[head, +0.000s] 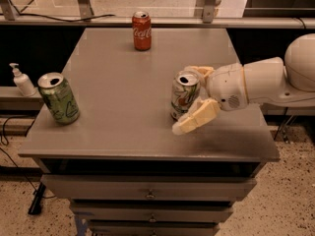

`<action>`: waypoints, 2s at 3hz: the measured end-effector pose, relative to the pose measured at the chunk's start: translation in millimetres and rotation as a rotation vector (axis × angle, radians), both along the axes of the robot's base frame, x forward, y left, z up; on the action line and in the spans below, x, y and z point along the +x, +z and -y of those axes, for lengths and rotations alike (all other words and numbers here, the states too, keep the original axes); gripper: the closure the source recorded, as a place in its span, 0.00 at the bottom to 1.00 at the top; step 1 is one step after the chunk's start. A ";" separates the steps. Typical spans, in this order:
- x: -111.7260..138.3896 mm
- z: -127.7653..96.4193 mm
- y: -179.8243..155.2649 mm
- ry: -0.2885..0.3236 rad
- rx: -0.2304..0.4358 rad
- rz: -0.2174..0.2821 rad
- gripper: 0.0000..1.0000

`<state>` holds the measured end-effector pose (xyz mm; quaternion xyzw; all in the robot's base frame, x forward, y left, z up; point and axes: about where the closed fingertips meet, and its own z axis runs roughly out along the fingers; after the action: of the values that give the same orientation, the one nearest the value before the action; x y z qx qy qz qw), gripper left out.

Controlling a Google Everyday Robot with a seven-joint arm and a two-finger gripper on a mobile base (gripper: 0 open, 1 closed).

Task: Knock 7up can over

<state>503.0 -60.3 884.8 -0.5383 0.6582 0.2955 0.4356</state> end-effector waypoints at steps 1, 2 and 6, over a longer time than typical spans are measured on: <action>8.1 -28.4 -7.0 0.026 0.042 0.008 0.00; 20.8 -56.1 -3.8 0.016 0.054 0.021 0.00; 58.8 -154.1 41.5 -0.044 0.042 0.027 0.00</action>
Offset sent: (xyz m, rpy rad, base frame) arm 0.0394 0.0842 0.0003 0.0703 -0.0360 -0.0133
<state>561.8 93.8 926.4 -0.5184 0.6575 0.2922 0.4621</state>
